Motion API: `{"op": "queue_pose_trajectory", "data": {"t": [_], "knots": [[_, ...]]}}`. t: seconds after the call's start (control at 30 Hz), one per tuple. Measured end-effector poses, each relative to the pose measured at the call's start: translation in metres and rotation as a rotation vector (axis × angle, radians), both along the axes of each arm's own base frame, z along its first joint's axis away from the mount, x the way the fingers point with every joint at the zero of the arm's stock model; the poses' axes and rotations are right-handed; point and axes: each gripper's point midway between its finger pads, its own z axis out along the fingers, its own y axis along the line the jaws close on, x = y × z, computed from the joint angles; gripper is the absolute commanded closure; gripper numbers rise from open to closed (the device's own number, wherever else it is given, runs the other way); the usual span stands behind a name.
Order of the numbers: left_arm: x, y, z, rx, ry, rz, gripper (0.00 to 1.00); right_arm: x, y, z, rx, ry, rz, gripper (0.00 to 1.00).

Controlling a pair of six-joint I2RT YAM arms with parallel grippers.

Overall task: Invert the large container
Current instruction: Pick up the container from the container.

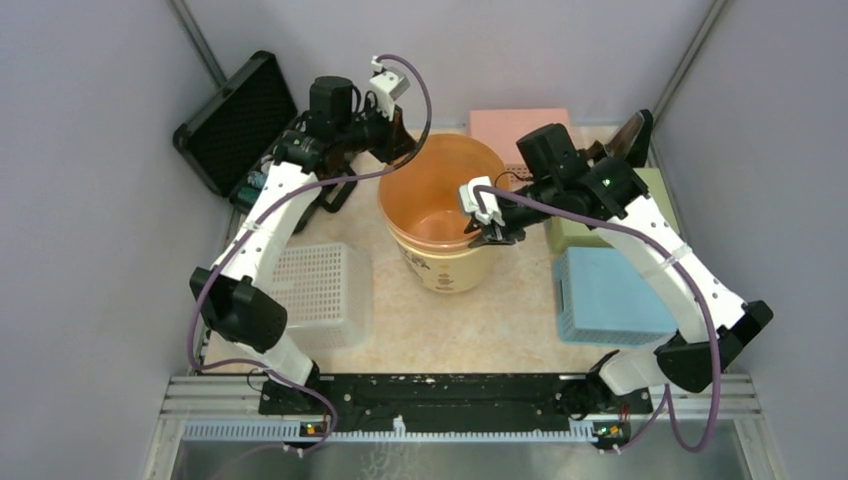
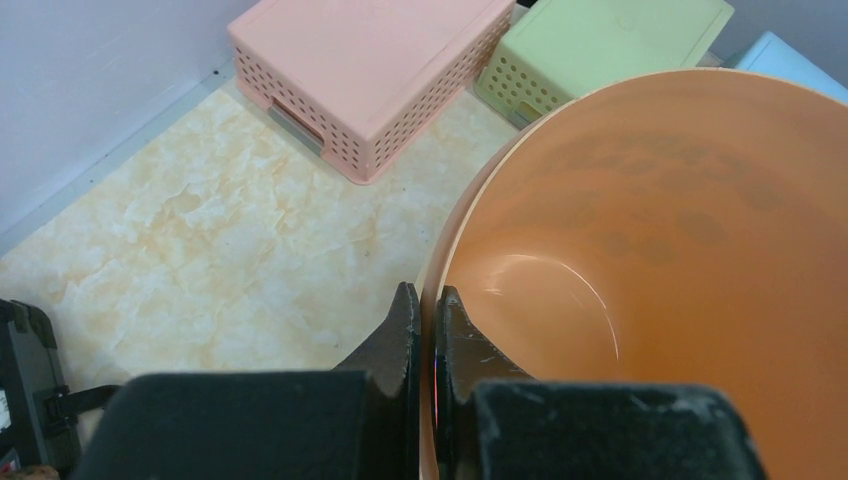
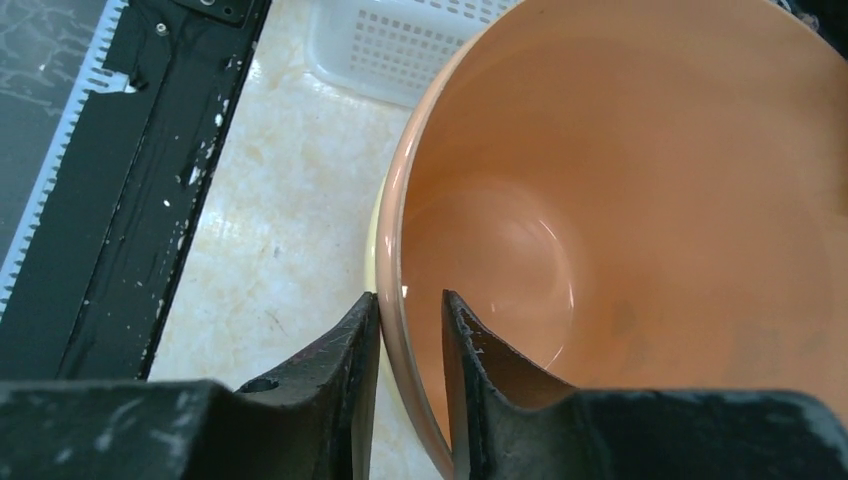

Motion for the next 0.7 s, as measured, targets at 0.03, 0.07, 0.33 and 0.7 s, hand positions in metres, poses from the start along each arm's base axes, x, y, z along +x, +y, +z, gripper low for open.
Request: {"op": "queue_pose_trajectory", "data": {"t": [0.03, 0.07, 0.33, 0.7], "knots": [[-0.001, -0.001, 0.000, -0.001, 0.001, -0.005, 1.00, -0.002, 0.000, 0.000, -0.006, 0.005, 0.007, 0.84], [-0.001, -0.002, 0.000, -0.002, 0.001, -0.008, 1.00, -0.004, 0.001, 0.000, -0.009, 0.008, 0.017, 0.88], [-0.011, -0.010, 0.002, -0.013, 0.001, -0.056, 1.00, -0.024, 0.004, -0.007, -0.045, 0.090, 0.080, 1.00], [-0.017, -0.015, 0.006, -0.037, 0.002, -0.094, 0.99, -0.033, 0.008, 0.018, 0.017, 0.114, 0.094, 1.00]]}}
